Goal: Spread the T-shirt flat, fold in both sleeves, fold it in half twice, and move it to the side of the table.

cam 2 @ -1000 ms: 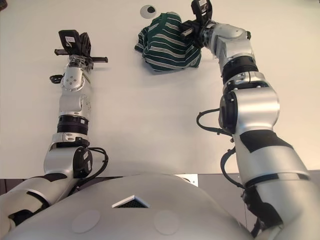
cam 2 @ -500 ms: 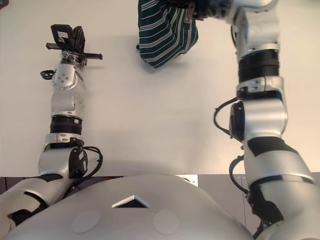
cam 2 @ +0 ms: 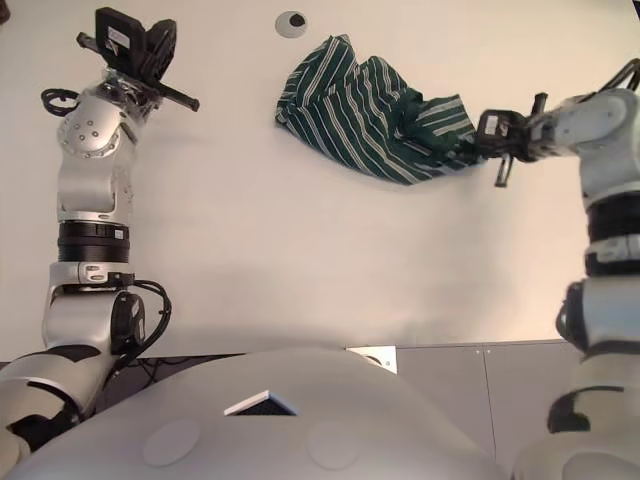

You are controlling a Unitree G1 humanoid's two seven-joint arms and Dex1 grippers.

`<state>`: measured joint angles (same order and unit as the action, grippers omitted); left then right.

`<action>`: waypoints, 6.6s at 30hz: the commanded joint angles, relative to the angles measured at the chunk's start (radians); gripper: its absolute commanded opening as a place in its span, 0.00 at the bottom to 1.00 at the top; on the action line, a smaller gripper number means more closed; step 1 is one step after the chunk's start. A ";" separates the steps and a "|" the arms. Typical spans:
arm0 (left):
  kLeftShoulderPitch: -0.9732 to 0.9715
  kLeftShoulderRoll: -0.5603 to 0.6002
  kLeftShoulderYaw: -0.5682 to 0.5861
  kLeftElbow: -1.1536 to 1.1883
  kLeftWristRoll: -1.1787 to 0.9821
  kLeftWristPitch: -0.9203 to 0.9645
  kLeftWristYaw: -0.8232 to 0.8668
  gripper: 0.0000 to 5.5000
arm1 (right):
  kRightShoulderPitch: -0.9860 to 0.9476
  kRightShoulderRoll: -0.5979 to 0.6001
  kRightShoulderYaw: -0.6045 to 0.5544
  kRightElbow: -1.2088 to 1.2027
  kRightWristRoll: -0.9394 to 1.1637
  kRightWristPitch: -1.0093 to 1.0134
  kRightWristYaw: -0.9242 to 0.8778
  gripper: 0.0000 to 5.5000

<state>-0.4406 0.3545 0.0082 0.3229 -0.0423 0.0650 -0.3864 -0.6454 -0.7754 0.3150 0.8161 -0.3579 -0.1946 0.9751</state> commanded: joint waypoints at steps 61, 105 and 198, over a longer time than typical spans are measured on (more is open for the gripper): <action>-0.302 0.050 -0.235 0.528 0.056 0.079 -0.698 0.01 | -0.001 0.453 -0.109 0.057 0.220 0.076 -0.324 0.00; -0.569 0.115 0.047 0.476 -0.091 0.011 -0.445 0.01 | -0.466 0.465 -0.466 0.360 0.486 0.197 -0.461 0.00; -0.434 -0.006 -0.117 0.886 -0.103 0.338 -0.349 0.00 | 0.243 0.159 0.269 -0.589 0.385 0.421 0.243 0.00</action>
<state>-0.8440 0.3125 -0.1758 1.1196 -0.1368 0.3420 -0.8443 -0.4505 -0.5667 0.5474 0.2238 0.0765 0.2388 1.1625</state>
